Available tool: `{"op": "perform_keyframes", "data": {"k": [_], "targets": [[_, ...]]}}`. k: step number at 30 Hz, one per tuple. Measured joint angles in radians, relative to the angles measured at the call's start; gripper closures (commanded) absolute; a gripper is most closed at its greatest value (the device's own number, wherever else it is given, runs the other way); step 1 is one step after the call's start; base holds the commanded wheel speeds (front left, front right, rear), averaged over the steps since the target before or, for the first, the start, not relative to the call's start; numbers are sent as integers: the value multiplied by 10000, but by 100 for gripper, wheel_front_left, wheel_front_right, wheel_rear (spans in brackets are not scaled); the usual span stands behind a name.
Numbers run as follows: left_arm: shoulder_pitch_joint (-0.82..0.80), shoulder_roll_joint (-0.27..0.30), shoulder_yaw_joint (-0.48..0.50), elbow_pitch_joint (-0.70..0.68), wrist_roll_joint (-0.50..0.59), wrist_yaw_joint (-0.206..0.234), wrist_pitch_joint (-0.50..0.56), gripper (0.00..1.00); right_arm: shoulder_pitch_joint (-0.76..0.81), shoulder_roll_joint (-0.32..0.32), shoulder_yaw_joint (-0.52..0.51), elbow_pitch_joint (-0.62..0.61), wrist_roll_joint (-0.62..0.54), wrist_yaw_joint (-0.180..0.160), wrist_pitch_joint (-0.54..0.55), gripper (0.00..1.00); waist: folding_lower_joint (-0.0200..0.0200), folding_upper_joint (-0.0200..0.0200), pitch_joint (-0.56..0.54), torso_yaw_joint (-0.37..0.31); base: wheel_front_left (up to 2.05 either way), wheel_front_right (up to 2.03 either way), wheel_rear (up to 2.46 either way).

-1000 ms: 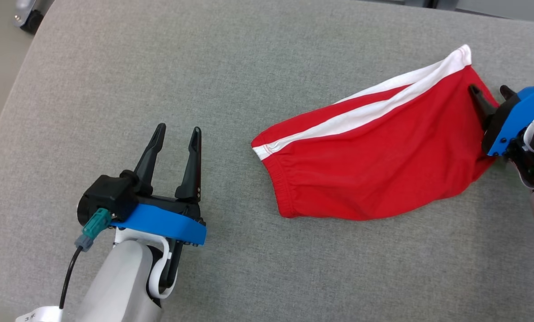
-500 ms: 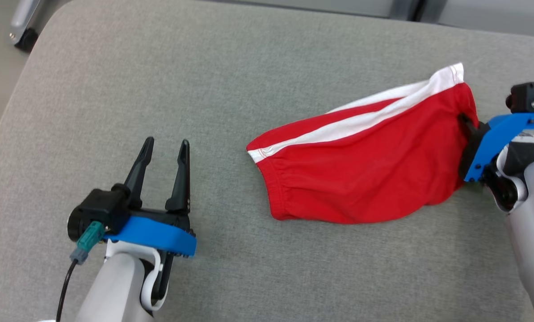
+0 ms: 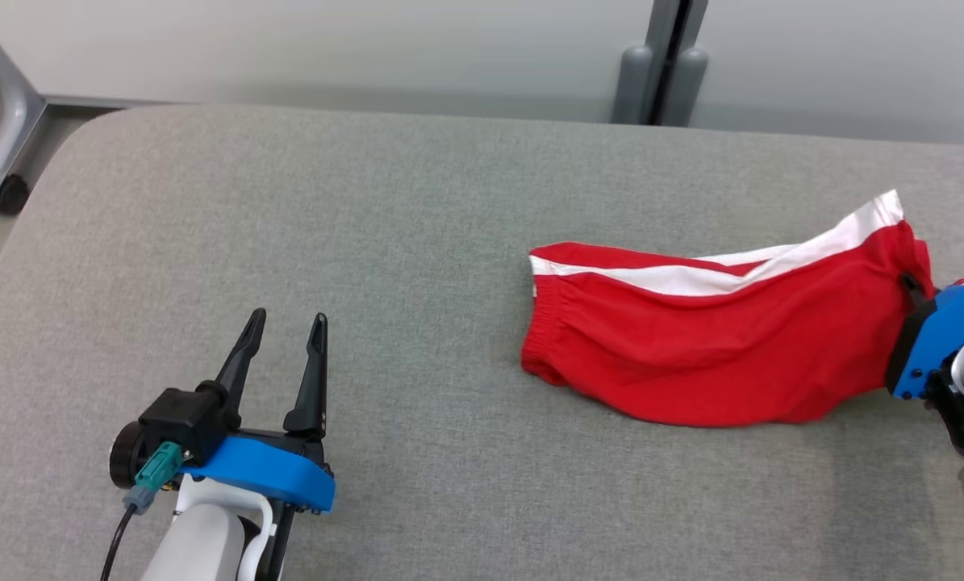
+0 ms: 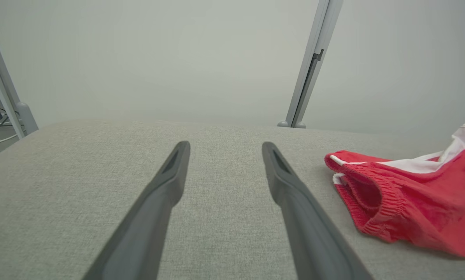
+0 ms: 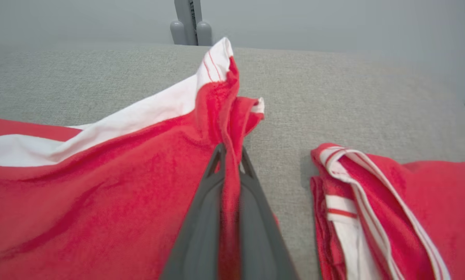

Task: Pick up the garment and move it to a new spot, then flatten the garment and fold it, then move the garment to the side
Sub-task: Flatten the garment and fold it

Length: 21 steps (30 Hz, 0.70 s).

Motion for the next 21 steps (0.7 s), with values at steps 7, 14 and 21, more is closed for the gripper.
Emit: {"op": "perform_keyframes", "data": {"k": [7,14,21], "targets": [[135,98,-56,29,-86,-12,-2,0,230,1028,-119,-1473,-830,-2,1057,100,-1,0,-380,-192,0,0,0],[140,169,-198,56,-167,-13,-2,0,81,2090,1363,-2046,-938,0,1965,100,0,0,-449,-57,0,0,0],[58,104,-625,167,-284,-13,0,0,-359,2451,2953,-997,-610,0,2119,100,0,0,-446,560,0,0,0]]}}
